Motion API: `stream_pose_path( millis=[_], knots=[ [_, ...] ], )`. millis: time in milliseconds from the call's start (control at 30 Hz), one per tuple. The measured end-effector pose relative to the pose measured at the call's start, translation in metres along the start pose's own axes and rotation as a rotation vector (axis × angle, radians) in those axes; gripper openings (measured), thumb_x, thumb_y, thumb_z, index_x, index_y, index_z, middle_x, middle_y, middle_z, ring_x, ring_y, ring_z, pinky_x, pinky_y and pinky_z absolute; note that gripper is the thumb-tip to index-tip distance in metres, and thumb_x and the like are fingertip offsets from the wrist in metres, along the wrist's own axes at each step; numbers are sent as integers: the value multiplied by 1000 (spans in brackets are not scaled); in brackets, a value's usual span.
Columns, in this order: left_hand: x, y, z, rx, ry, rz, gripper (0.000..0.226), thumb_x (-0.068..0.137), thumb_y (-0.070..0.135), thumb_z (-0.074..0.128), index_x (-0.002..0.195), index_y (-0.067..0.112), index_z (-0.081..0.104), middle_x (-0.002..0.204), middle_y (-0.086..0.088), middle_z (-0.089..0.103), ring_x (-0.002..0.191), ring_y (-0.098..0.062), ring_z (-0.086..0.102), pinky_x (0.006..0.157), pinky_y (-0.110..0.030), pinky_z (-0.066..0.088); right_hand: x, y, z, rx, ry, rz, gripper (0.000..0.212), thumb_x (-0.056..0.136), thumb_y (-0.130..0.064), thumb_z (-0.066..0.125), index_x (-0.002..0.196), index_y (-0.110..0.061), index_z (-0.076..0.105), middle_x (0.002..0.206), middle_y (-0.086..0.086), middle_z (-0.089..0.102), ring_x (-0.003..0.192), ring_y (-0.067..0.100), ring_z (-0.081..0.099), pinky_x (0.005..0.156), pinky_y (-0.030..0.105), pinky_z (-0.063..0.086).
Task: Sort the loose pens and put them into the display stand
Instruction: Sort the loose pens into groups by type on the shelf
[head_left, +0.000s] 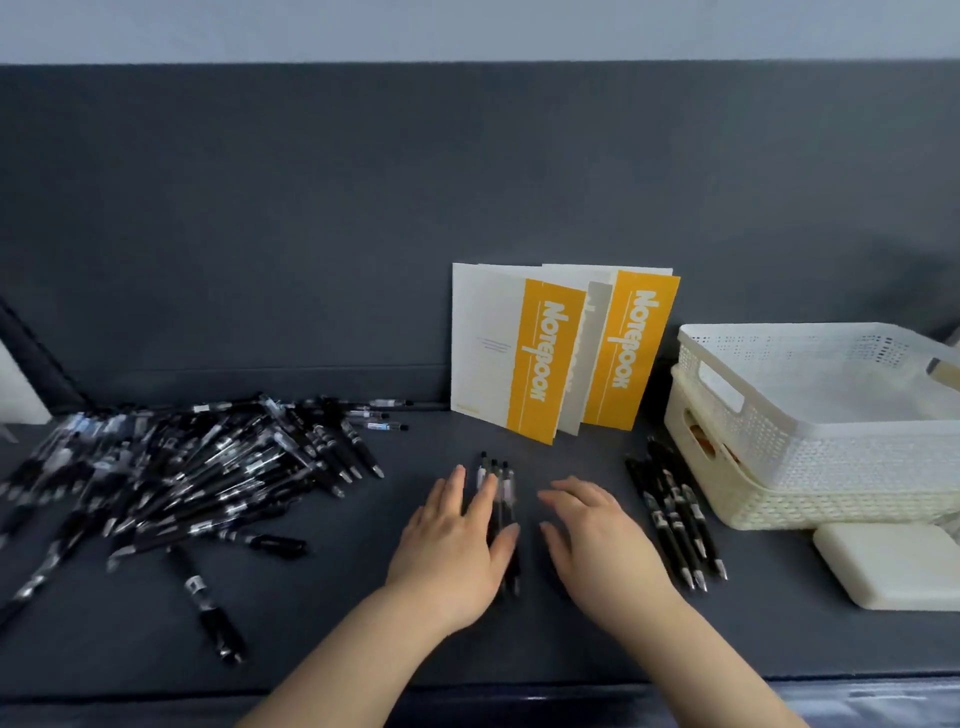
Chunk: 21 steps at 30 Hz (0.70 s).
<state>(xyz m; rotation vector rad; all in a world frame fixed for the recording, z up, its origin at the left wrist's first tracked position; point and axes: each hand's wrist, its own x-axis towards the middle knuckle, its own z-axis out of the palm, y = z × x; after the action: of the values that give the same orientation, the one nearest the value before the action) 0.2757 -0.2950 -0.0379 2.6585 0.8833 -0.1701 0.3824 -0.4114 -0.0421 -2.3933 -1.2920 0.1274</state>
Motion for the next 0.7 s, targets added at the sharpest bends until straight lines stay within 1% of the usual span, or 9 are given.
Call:
stream_pose_path(
  millis=[67,167,267,300,367,433,500,633,700],
  knots=[
    [-3,-24,-13,4,45,-43,62,98,50,26,151,28,2,160,-4,-7,147,-22,-1,117,-38,10,7,-21,7,13,-34,-52,37,95,-29,45,131,-25,50,135,-9,48,127,14,43,98,27,42],
    [-11,-73,-35,45,109,-148,63,98,44,33,151,24,5,160,-6,0,146,-25,4,116,-39,15,21,-53,20,26,-88,-127,38,94,-31,45,131,-25,50,129,-9,51,119,14,48,91,25,44],
    [-25,-125,-55,66,123,-268,65,96,41,39,150,23,7,158,-6,5,144,-28,8,115,-41,18,38,-88,31,38,-125,-181,39,94,-32,46,133,-26,49,132,-8,50,121,14,48,93,25,42],
    [-29,-140,-61,66,113,-299,68,95,43,42,150,24,7,158,-6,5,144,-28,8,115,-41,19,45,-100,34,41,-130,-193,40,94,-31,46,133,-25,48,132,-6,50,122,15,47,95,26,42],
    [-36,-168,-69,61,60,-338,82,89,55,50,151,25,4,159,-5,2,145,-29,5,116,-42,17,61,-122,41,45,-144,-196,41,94,-30,47,134,-22,47,133,-3,51,123,18,47,97,27,41],
    [-39,-188,-74,63,-1,-342,100,78,66,56,151,25,1,159,-4,-5,146,-29,-1,116,-43,12,79,-142,51,45,-164,-173,44,94,-30,49,136,-19,46,134,0,50,125,20,46,99,28,41],
    [-38,-202,-78,93,4,-318,105,74,68,58,151,24,1,159,-4,-6,145,-28,-2,117,-43,10,96,-159,62,41,-174,-141,48,93,-32,51,138,-17,43,138,3,47,128,24,43,102,31,40],
    [-26,-224,-85,163,86,-241,97,79,58,60,150,20,7,157,-6,6,143,-27,9,116,-39,16,127,-188,83,-41,-250,-16,61,93,-39,49,146,-18,28,150,8,30,136,31,29,109,37,31],
    [-18,-231,-89,188,62,-203,91,82,52,60,149,17,11,155,-6,16,140,-26,17,113,-38,22,137,-198,90,-91,-296,28,63,91,-39,51,146,-20,27,148,10,31,135,33,27,109,38,30]
  ],
)
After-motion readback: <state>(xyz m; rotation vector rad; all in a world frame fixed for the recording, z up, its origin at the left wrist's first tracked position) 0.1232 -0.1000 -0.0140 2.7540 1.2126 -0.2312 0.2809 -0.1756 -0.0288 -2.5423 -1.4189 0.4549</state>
